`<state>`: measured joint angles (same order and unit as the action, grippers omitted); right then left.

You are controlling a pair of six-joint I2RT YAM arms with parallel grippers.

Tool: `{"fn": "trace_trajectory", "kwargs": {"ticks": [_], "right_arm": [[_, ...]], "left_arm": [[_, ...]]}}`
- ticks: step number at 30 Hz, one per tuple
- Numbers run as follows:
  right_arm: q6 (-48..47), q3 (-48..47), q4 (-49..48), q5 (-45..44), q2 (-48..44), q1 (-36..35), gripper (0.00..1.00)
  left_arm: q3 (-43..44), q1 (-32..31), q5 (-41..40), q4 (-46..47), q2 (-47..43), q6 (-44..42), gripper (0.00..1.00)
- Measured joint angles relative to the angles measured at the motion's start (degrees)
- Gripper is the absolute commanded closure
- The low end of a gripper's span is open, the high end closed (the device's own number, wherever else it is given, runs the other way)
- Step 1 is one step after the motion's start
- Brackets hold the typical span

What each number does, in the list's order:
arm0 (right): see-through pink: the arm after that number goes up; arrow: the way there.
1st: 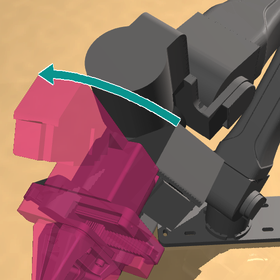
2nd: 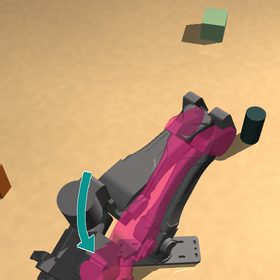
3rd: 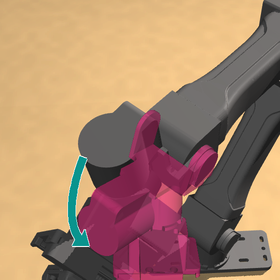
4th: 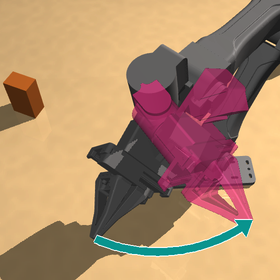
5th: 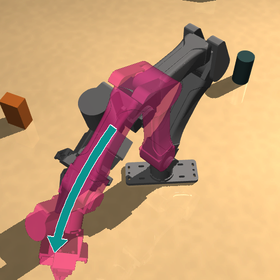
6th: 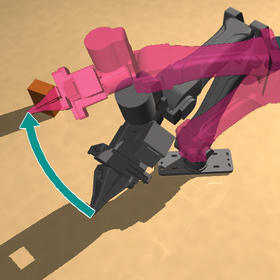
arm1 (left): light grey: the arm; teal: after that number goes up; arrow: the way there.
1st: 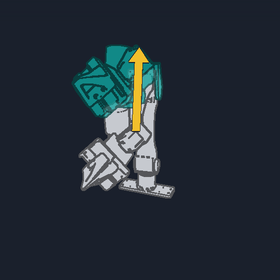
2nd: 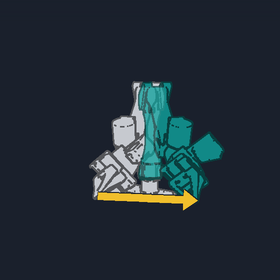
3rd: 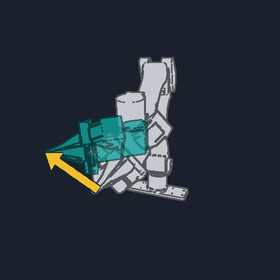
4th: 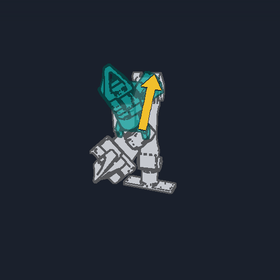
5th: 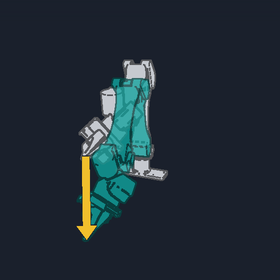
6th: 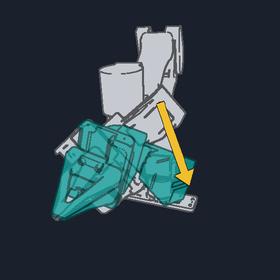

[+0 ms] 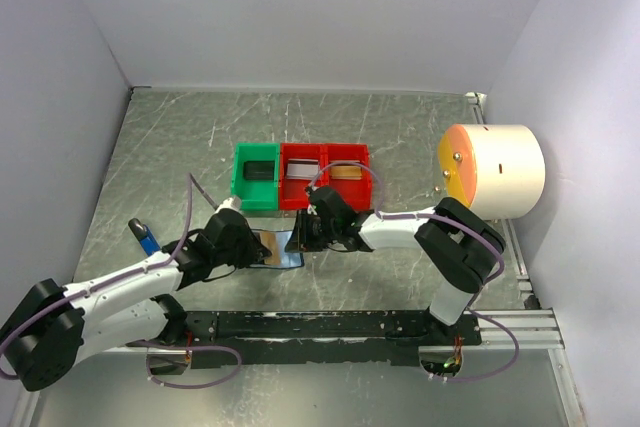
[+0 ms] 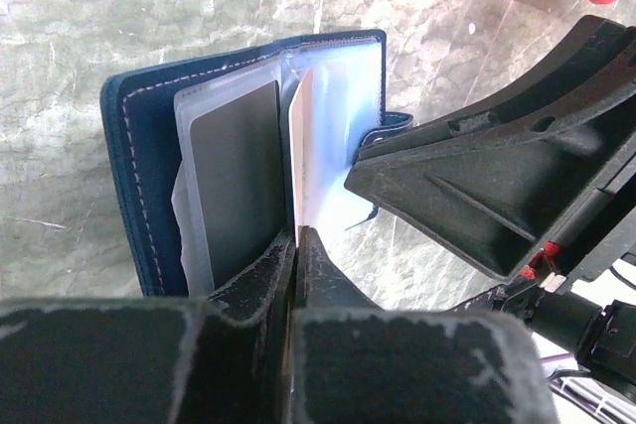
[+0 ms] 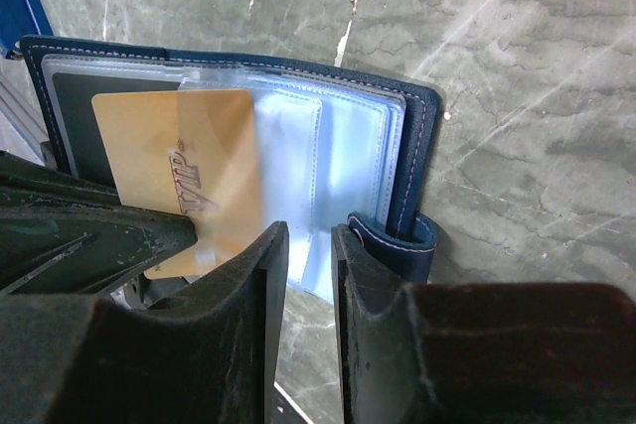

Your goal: Take the credit cards out of the card holder

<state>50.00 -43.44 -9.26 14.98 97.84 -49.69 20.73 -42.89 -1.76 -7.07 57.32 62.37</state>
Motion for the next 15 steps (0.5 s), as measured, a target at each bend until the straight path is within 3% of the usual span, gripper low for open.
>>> {"fn": "trace_trajectory", "kwargs": {"ticks": [5, 15], "right_arm": [[-0.1, -0.1, 0.2, 0.0, 0.0, 0.0, 0.74], [-2.4, -0.9, 3.6, 0.7, -1.6, 0.1, 0.73]], "left_arm": [[0.2, 0.0, 0.0, -0.1, 0.9, -0.5, 0.79], [0.2, 0.0, 0.9, 2.0, 3.6, -1.0, 0.77]]}}
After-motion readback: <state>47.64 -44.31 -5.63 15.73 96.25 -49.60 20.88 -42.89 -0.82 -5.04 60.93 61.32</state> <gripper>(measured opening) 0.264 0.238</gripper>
